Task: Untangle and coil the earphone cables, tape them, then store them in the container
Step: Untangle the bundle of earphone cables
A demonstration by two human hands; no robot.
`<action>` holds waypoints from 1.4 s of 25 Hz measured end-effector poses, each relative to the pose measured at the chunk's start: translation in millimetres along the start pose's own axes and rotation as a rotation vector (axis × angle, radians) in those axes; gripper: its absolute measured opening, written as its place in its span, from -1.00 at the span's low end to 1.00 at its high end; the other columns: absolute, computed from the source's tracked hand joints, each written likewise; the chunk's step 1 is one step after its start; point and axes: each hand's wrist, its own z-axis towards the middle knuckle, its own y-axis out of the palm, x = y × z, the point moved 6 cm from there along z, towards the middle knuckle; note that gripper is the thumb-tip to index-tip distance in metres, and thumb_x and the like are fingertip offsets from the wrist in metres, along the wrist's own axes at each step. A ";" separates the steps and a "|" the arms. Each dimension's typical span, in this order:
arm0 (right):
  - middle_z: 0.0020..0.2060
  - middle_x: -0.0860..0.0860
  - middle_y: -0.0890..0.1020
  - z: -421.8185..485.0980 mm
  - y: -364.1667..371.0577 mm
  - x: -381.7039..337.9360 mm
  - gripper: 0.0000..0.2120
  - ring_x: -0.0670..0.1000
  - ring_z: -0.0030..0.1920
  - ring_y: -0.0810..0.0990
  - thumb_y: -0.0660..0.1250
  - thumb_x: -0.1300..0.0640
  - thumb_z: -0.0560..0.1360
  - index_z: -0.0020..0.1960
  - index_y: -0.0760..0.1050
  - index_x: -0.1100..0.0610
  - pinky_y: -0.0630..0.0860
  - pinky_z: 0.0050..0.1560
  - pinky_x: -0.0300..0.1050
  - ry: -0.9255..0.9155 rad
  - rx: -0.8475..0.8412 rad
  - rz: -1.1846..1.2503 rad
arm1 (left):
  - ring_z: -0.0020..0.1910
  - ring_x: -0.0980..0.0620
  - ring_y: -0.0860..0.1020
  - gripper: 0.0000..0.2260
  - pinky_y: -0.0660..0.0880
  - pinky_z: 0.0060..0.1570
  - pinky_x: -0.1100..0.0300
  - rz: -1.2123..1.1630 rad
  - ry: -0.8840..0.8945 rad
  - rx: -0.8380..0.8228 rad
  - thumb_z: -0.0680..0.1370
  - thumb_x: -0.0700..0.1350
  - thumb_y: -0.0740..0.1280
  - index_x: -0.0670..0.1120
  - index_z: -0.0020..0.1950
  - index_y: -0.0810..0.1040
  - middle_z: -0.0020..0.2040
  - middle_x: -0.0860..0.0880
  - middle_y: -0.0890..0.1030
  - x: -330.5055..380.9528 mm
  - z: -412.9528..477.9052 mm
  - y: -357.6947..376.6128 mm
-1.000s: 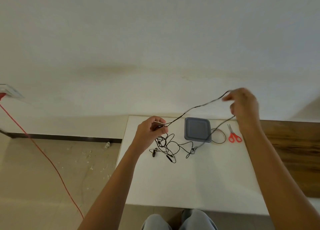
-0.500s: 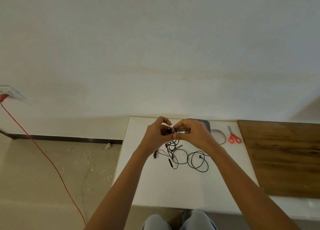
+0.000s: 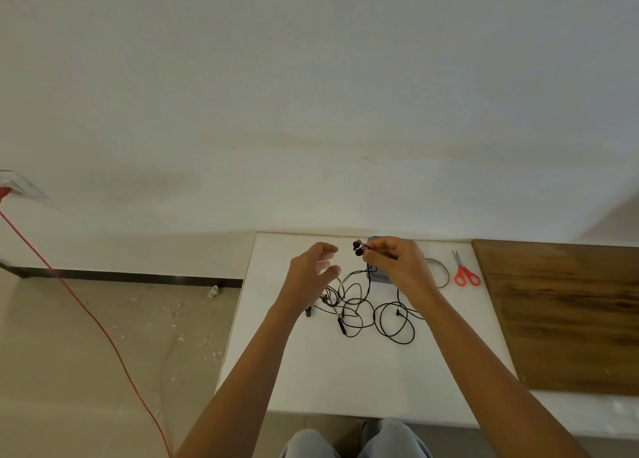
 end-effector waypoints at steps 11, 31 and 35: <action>-0.27 0.01 0.62 -9.0 7.1 -17.3 -0.90 0.02 -0.19 0.58 0.30 0.05 0.54 0.03 0.46 0.04 0.54 -0.04 0.04 -0.083 -0.305 -0.165 | -0.17 0.05 0.66 -0.87 0.61 -0.09 0.22 -0.306 0.091 -0.028 0.47 -0.24 0.45 -0.16 0.00 0.65 -0.17 -0.07 0.68 52.3 -6.1 -2.6; -0.33 0.01 0.65 -39.5 -17.9 -46.5 -0.94 -0.11 -0.34 0.53 0.41 0.06 0.47 -0.12 0.66 0.01 0.45 -0.28 -0.35 -0.230 -0.262 -0.254 | 0.19 0.22 0.52 -0.71 0.39 0.22 0.22 -0.022 0.019 -0.345 0.57 0.08 0.29 0.04 0.26 0.52 0.15 0.10 0.63 64.7 -43.4 5.5; -0.28 0.01 0.67 -38.6 -25.5 -49.7 -0.92 -0.04 -0.24 0.60 0.45 0.10 0.44 -0.10 0.58 0.05 0.53 -0.12 -0.16 -0.161 -0.257 -0.200 | -0.16 0.08 0.61 -0.78 0.51 0.10 0.05 -0.076 0.013 -0.279 0.65 -0.09 0.16 -0.07 0.05 0.60 -0.13 -0.03 0.64 75.5 -40.8 6.3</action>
